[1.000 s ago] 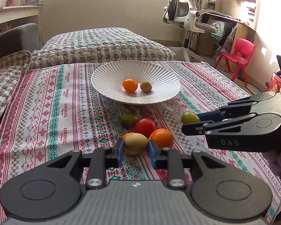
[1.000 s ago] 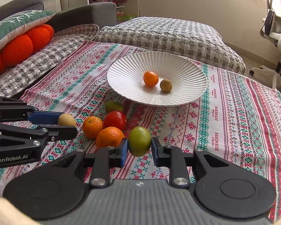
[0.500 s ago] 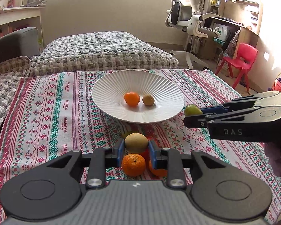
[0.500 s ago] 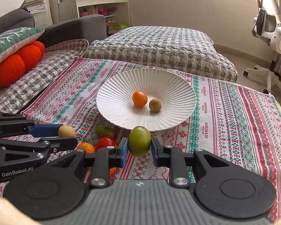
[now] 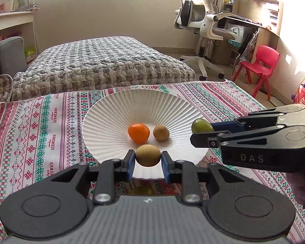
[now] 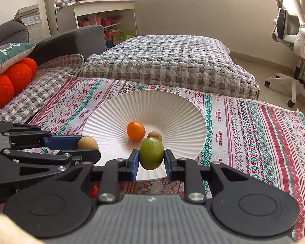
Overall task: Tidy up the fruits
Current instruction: 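Lift and carry the yellow fruit and lime over the white bowl with both tools, then open both tools to release the yellow fruit and lime into the bowl, then withdraw both tools from the bowl toward the remaining fruit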
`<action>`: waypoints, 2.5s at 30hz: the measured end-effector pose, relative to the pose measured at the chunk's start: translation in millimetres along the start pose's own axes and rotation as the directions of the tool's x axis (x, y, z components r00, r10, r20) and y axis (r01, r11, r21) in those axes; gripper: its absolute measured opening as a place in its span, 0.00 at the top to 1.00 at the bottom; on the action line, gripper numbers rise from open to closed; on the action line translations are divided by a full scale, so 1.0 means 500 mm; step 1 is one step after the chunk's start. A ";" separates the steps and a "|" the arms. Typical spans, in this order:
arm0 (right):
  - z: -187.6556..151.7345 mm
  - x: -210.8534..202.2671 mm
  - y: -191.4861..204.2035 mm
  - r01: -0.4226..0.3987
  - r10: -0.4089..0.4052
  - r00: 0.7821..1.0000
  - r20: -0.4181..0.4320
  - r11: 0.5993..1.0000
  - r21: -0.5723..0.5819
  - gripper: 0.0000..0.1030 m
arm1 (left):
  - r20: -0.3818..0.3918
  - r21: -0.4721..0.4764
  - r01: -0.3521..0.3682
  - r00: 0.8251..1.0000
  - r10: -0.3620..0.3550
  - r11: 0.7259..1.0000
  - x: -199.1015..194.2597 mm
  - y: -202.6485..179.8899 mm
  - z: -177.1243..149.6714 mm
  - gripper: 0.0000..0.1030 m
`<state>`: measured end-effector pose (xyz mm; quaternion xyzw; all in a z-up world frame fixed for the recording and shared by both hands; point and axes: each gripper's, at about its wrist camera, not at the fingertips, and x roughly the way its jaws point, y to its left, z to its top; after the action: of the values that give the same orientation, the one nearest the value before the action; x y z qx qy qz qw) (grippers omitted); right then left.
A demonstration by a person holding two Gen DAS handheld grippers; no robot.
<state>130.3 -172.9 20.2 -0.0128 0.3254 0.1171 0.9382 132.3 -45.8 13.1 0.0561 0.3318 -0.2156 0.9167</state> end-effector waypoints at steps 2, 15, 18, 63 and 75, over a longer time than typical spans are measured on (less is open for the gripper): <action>0.003 0.011 -0.009 -0.013 0.013 1.000 -0.001 1.000 0.000 0.77 | -0.012 0.004 0.007 1.000 -0.007 1.000 0.022 0.003 0.003 0.81; 0.019 0.090 -0.046 0.002 -0.002 1.000 -0.030 1.000 -0.009 0.77 | -0.051 0.018 0.034 0.998 -0.033 0.999 0.122 0.005 0.015 0.81; 0.022 0.104 -0.052 0.008 -0.008 0.999 -0.032 1.000 -0.015 0.77 | -0.046 0.016 0.039 0.998 -0.038 0.999 0.135 0.011 0.017 0.81; -0.004 -0.029 -0.022 0.036 -0.037 0.999 0.034 0.999 0.037 0.21 | -0.017 0.014 -0.027 0.999 0.028 1.000 -0.045 0.011 -0.010 0.16; -0.049 -0.075 -0.002 0.085 -0.087 0.995 0.039 0.995 0.045 0.04 | -0.029 -0.020 -0.064 0.998 0.063 0.998 -0.100 0.024 -0.059 0.06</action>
<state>87.1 -184.5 24.0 -0.0039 0.3075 0.0696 0.9490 86.0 -10.0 21.3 0.0599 0.3453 -0.1821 0.9187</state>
